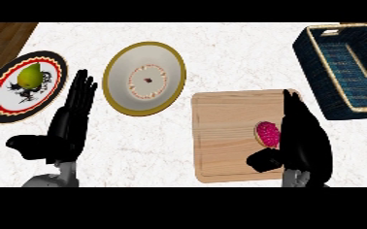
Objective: Pick the cupcake from the cutting board and place it in the basket
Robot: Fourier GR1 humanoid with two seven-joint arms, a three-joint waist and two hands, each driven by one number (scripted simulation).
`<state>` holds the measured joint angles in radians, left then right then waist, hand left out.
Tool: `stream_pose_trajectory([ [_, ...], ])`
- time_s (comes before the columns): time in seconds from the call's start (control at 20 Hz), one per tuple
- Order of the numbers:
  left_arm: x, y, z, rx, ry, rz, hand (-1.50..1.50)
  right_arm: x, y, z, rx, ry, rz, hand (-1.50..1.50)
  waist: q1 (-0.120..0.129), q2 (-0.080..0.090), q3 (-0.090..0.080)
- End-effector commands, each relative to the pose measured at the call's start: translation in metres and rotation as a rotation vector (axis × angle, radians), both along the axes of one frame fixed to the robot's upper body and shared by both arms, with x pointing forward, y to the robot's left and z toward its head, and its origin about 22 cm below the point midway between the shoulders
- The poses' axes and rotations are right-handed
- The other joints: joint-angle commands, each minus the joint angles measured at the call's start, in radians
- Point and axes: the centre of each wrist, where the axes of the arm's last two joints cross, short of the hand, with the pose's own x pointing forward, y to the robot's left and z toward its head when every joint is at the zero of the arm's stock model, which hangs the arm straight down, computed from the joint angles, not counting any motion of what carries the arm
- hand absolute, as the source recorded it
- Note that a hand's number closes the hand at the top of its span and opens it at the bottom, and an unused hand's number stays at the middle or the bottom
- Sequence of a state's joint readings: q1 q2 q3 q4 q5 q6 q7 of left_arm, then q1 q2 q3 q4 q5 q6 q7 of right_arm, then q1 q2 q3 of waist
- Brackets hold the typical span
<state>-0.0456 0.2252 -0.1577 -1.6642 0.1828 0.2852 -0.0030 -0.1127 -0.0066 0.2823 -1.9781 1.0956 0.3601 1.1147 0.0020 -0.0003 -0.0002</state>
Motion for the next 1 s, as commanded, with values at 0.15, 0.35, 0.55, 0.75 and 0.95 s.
stream_pose_trajectory([
  [0.15, 0.012, -0.012, 0.002, 0.008, 0.005, -0.01, 0.0, 0.019, -0.013, -0.021, 0.002, 0.063, -0.116, -1.5, -0.004, 0.001, 0.0],
  [0.35, -0.005, 0.002, 0.003, 0.009, 0.011, -0.019, 0.0, 0.023, 0.005, -0.025, 0.001, 0.068, -0.123, -1.5, 0.004, 0.0, 0.0],
  [0.55, -0.003, -0.006, -0.002, -0.003, 0.017, -0.008, 0.0, 0.012, -0.011, -0.045, 0.021, 0.128, -0.131, -1.5, -0.001, 0.0, 0.0],
  [0.75, 0.01, -0.002, 0.006, 0.005, -0.012, 0.001, 0.0, 0.014, -0.003, -0.046, 0.026, 0.134, -0.134, -1.5, -0.003, 0.0, 0.0],
  [0.95, -0.014, 0.003, 0.0, -0.006, 0.003, 0.008, 0.0, 0.018, -0.03, -0.064, 0.05, 0.112, -0.133, -1.5, 0.0, 0.0, 0.0],
])
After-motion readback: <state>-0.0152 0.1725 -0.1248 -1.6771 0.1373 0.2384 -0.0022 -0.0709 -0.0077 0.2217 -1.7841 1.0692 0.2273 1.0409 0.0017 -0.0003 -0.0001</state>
